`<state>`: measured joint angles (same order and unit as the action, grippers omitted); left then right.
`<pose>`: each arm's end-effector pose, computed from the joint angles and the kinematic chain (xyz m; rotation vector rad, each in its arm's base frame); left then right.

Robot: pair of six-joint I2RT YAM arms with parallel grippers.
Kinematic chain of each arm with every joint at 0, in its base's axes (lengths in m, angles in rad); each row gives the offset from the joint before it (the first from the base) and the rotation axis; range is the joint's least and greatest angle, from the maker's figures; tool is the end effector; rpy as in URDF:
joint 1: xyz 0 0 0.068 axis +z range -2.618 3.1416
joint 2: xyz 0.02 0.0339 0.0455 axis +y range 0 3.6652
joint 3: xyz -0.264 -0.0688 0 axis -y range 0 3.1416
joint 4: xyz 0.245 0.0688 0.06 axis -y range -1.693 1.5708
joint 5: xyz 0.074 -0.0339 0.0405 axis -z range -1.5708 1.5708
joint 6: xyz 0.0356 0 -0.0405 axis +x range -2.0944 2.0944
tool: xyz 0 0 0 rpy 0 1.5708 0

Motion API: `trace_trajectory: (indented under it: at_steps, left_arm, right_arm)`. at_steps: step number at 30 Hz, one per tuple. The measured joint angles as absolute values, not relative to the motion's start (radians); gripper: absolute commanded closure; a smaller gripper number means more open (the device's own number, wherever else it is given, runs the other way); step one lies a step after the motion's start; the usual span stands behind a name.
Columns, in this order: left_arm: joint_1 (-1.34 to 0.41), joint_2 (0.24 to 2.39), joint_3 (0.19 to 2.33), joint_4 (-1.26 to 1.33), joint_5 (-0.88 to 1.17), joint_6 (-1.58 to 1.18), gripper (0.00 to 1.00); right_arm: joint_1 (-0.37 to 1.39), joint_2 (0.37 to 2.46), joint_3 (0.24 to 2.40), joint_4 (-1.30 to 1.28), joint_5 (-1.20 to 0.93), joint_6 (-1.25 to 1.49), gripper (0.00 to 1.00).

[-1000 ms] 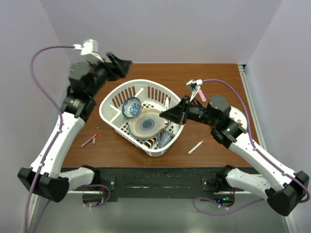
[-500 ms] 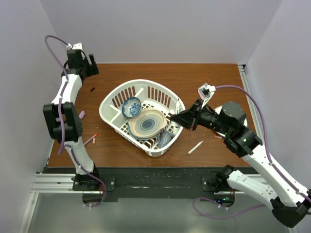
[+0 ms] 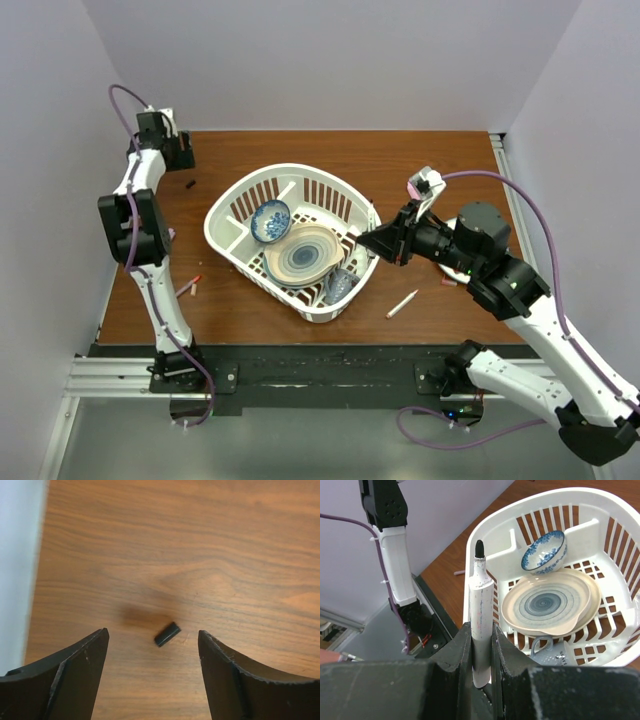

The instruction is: Insert the pens into the pen caps

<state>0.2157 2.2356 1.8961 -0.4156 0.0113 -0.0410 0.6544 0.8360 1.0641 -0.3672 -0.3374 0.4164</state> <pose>0.5019 0.1095 0.2212 -0.2922 2.3086 0.0746 0.1314 0.1157 0.4083 -0.4799 1.7608 1.0655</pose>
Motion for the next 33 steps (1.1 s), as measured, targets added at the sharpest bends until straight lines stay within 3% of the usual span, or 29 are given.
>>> trace_trajectory:
  at_steps: [18, 33]
  left_arm:
    - [0.213, 2.364, 1.91, -0.403, 0.2, -0.034, 0.4]
    - [0.213, 2.356, 1.861, -0.334, 0.311, -0.041, 0.43]
  right_arm:
    - [0.654, 0.844, 1.064, -0.367, -0.299, 0.402, 1.0]
    - [0.654, 0.845, 1.064, -0.375, -0.278, 0.394, 1.0]
